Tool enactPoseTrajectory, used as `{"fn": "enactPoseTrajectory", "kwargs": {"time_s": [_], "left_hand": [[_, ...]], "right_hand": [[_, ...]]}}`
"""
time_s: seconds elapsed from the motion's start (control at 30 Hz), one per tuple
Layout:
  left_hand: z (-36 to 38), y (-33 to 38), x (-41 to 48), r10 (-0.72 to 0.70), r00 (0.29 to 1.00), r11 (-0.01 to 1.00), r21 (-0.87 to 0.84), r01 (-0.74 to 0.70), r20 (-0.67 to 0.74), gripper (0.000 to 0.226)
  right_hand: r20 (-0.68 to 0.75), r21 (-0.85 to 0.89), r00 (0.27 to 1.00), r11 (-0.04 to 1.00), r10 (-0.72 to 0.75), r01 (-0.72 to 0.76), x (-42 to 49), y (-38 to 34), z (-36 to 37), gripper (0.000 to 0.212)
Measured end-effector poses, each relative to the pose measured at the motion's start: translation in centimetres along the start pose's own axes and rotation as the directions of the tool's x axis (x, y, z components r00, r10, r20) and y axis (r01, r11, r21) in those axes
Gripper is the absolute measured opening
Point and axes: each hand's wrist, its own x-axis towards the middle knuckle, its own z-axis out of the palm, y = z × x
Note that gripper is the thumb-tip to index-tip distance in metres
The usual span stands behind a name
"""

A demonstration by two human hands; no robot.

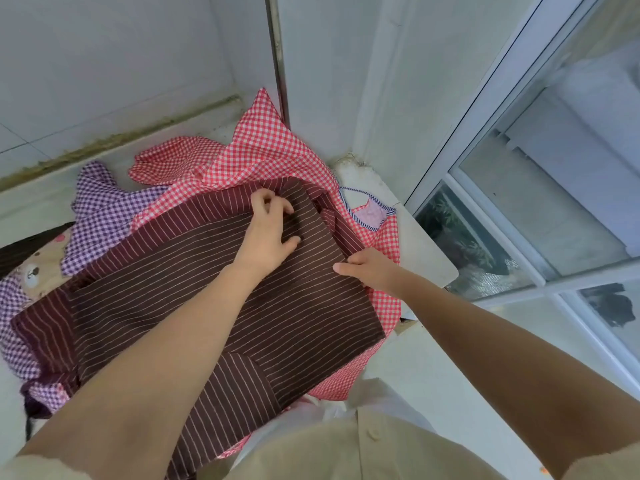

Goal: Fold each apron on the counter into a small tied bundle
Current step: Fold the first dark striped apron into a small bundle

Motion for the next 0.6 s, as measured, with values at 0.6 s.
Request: {"fn": "enactPoseTrajectory", "kwargs": {"time_s": [0.6], "left_hand": [[4.4,-0.9,-3.9,-0.090,0.959,0.929,0.370,-0.017,0.268,0.063]], "right_hand": [[-0.380,-0.292,0.925,0.945,0.024,-0.145,-5.9,6.7,3.8,0.024]]}}
